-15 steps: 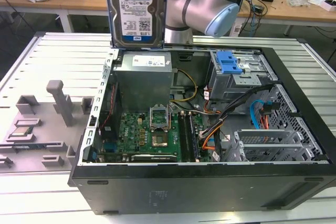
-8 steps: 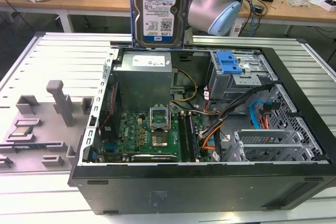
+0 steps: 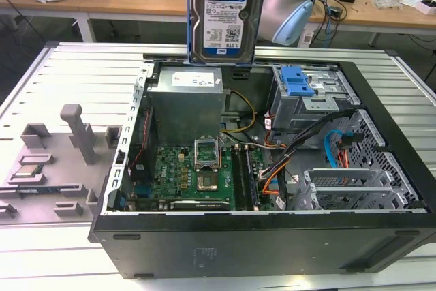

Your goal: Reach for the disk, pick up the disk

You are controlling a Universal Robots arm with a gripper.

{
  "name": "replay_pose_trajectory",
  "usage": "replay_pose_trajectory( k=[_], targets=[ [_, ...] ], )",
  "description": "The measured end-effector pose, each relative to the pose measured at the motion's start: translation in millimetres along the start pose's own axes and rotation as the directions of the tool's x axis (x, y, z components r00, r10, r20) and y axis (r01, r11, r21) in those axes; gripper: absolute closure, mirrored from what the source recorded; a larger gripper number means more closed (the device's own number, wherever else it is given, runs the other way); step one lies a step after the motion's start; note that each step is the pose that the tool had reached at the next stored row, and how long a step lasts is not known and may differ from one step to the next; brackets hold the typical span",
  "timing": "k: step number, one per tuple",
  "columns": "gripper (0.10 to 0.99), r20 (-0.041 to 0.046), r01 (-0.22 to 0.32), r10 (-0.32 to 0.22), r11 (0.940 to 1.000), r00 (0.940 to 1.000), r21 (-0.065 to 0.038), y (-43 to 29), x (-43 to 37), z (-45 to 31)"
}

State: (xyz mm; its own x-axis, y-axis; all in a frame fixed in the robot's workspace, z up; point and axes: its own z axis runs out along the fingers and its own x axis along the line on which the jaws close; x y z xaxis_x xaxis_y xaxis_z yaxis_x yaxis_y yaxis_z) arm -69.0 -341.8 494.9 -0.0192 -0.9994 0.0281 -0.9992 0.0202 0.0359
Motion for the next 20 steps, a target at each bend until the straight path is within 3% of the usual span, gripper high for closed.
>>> replay_pose_trajectory(
  k=[20],
  targets=[
    [0.725,0.0001,0.0,0.0,1.0,1.0,0.0,-25.4,-1.2,17.3]
  ],
)
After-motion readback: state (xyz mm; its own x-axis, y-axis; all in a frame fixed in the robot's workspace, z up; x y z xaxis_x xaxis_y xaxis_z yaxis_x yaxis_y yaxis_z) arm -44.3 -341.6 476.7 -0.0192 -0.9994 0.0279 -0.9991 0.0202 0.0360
